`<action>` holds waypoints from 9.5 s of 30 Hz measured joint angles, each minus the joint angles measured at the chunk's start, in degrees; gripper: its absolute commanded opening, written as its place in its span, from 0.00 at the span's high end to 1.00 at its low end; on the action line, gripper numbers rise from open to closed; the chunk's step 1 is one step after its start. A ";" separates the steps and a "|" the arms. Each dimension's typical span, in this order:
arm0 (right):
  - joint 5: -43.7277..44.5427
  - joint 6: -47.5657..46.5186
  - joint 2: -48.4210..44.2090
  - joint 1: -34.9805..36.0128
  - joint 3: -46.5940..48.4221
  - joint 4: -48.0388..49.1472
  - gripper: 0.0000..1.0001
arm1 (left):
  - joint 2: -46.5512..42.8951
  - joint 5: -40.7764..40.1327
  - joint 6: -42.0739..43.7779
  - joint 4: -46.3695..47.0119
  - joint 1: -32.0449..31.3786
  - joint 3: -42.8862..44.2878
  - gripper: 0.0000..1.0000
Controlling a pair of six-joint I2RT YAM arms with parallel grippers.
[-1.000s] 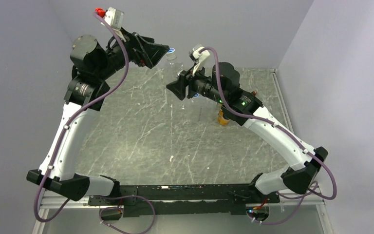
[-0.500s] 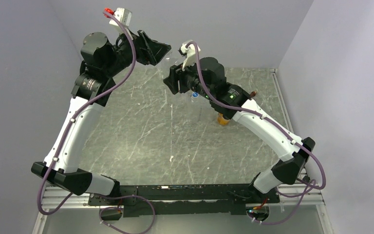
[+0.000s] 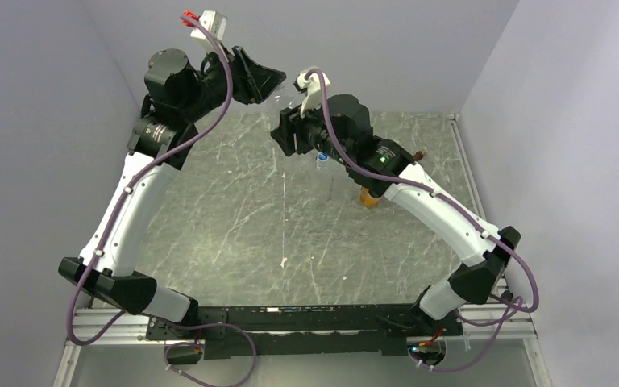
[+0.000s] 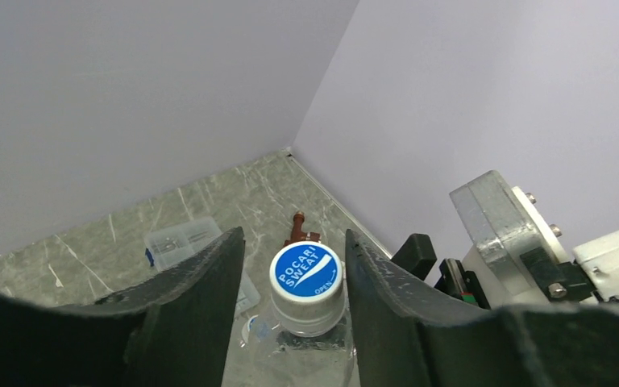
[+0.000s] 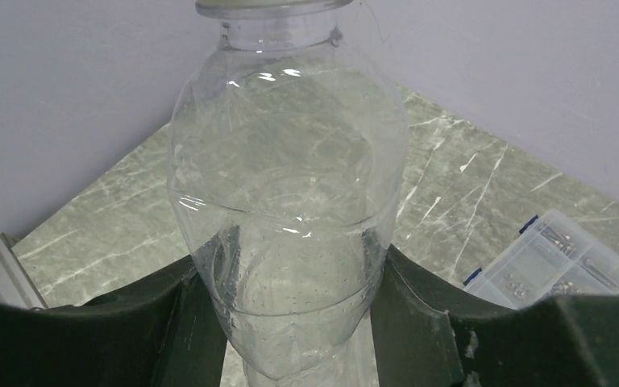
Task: Screw on the bottle caps
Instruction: Screw the bottle cap onto the plastic bottle.
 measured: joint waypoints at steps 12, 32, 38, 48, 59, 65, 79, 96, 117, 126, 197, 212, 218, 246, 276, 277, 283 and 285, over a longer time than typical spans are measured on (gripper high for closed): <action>1.03 -0.85 0.15 0.11 0.33 -1.25 0.87 | 1.51 1.36 -0.83 -0.17 -0.33 1.88 0.49; -7.34 -1.75 0.42 -2.93 0.66 -1.14 0.94 | 0.13 4.11 -1.03 1.88 0.02 -1.22 1.00; -31.50 0.37 -4.37 -10.08 -6.64 3.80 0.96 | -3.17 14.47 -3.61 11.96 0.63 -8.57 1.00; -66.01 16.59 -7.02 -13.29 -12.63 26.49 0.96 | -6.75 36.52 -20.96 41.70 1.55 -14.32 1.00; -76.74 23.52 -5.66 -12.79 -12.31 33.70 0.93 | -7.50 45.72 -26.58 49.44 1.57 -14.62 0.05; -62.12 11.23 -7.13 -13.11 -9.07 18.43 0.91 | -12.00 37.03 -10.14 25.64 1.68 -13.05 0.05; -13.40 0.55 -3.78 -1.66 -2.75 2.34 0.93 | -5.86 2.80 1.18 1.99 1.77 0.94 0.23; -1.33 -1.07 1.95 0.55 2.93 -2.14 0.93 | -1.40 -2.97 -0.04 -3.06 0.52 1.01 0.43; -0.66 -2.38 3.15 0.57 4.07 -2.69 0.97 | 0.20 -2.56 -1.40 -3.78 0.00 1.38 1.00; -24.83 -3.13 0.17 -5.57 0.02 -2.14 0.98 | -6.78 7.30 -1.29 5.64 1.55 -9.97 1.00; -1.42 -2.80 3.23 0.63 3.08 -2.54 0.96 | -2.75 -4.48 -1.92 -2.49 1.16 -3.72 0.51; -15.04 -3.74 2.64 -4.02 0.90 -2.03 0.99 | -4.66 -0.92 -1.88 -0.33 1.22 -7.13 1.00; -39.47 -0.83 -1.33 -10.23 -5.01 2.69 0.99 | -8.94 10.95 -2.36 7.32 2.23 -13.20 1.00; -59.43 5.57 -4.09 -11.63 -7.39 9.88 0.96 | -12.98 21.86 0.00 8.15 2.93 -8.07 0.25; -46.62 1.73 -2.01 -9.44 -2.56 3.39 0.96 | -7.06 19.12 2.27 -5.20 2.93 -2.95 0.49; -46.31 1.66 -1.90 -9.35 -2.56 3.32 0.96 | -7.04 19.12 2.47 -5.31 2.93 -2.95 0.52; -43.95 1.31 -1.64 -8.96 -2.36 2.45 0.96 | -6.97 18.91 2.89 -5.97 2.95 -2.97 0.68; -43.08 1.07 -1.64 -8.90 -2.36 2.34 0.96 | -6.95 18.67 2.86 -6.03 2.95 -2.97 0.69</action>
